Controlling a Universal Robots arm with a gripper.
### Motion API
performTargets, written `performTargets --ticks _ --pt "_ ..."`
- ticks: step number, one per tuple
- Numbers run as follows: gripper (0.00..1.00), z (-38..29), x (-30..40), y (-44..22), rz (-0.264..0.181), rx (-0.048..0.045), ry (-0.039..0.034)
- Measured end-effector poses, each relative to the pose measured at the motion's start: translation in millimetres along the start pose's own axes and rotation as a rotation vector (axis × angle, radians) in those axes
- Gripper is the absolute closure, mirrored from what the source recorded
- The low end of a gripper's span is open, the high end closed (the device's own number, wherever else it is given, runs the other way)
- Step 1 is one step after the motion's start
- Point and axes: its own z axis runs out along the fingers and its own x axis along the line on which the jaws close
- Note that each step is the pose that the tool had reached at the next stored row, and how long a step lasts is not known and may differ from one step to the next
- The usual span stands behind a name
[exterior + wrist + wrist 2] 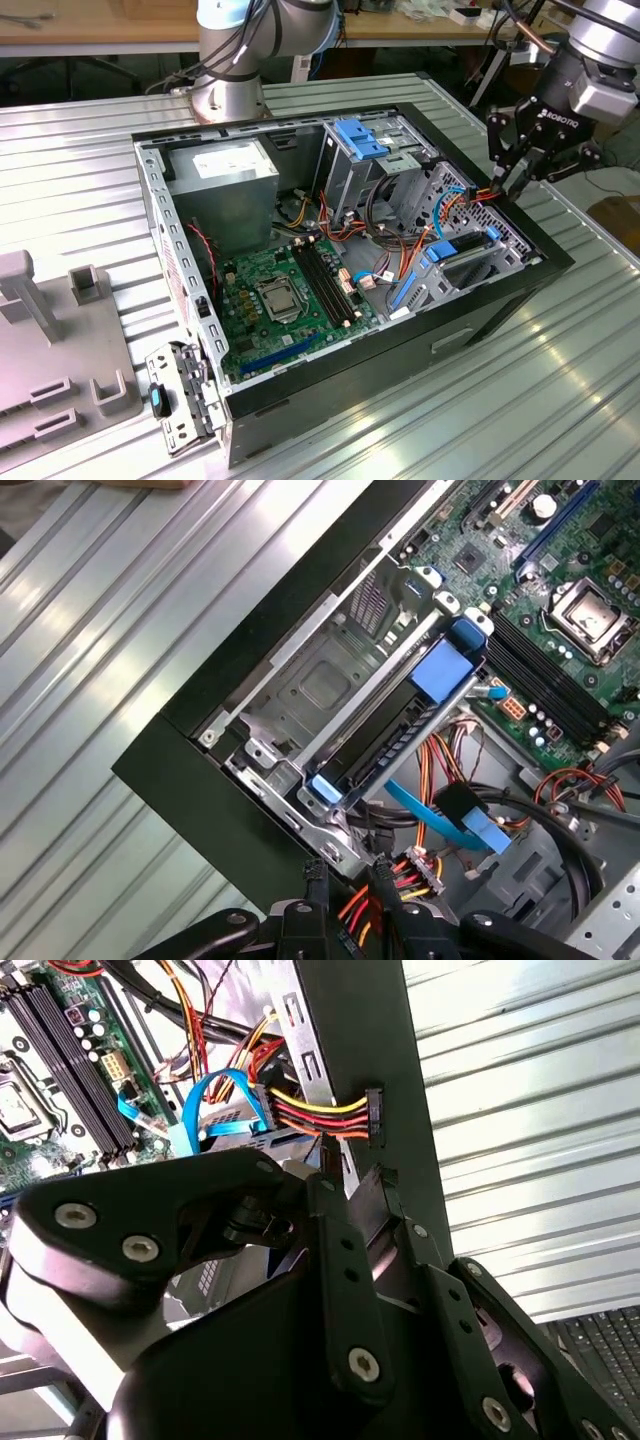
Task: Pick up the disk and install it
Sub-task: 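Insert the first disk wire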
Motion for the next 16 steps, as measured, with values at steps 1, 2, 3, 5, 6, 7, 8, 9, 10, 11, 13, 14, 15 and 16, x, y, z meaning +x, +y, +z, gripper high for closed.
performTargets --ticks 1,2,3,5,6,7,8,9,10,11,13,14,15,16 --pt "0.7 -0.1 -0.7 -2.5 -0.003 -0.0007 0.0009" --pt "0.7 -0.1 -1.1 -4.4 -0.005 -0.001 0.0012" --pt "0.7 -0.2 -1.4 -6.2 -0.01 -0.0011 0.0015" --pt "0.7 -0.2 -1.3 -7.3 -0.027 -0.0009 0.0019" --pt "0.7 -0.1 -1.3 -7.4 -0.039 -0.0008 0.0022" --pt "0.7 -0.2 -1.3 -7.5 -0.064 -0.0005 0.0028" --pt "0.7 -0.2 -1.3 -7.6 -0.091 -0.0001 0.0033" --pt "0.7 -0.2 -1.3 -7.6 -0.109 0.0001 0.0036" --pt "0.7 -0.2 -1.3 -7.6 -0.127 0.0004 0.0041" --pt "0.7 -0.2 -1.3 -7.6 -0.155 0.0009 0.0047" --pt "0.7 -0.2 -1.3 -7.6 -0.189 0.0014 0.0056" --pt "0.7 -0.2 -1.3 -7.5 -0.224 0.0022 0.0066" --pt "0.7 -0.2 -1.3 -7.5 -0.254 0.0029 0.0076" --pt "0.7 -0.2 -1.3 -7.6 -0.287 0.0035 0.0085"
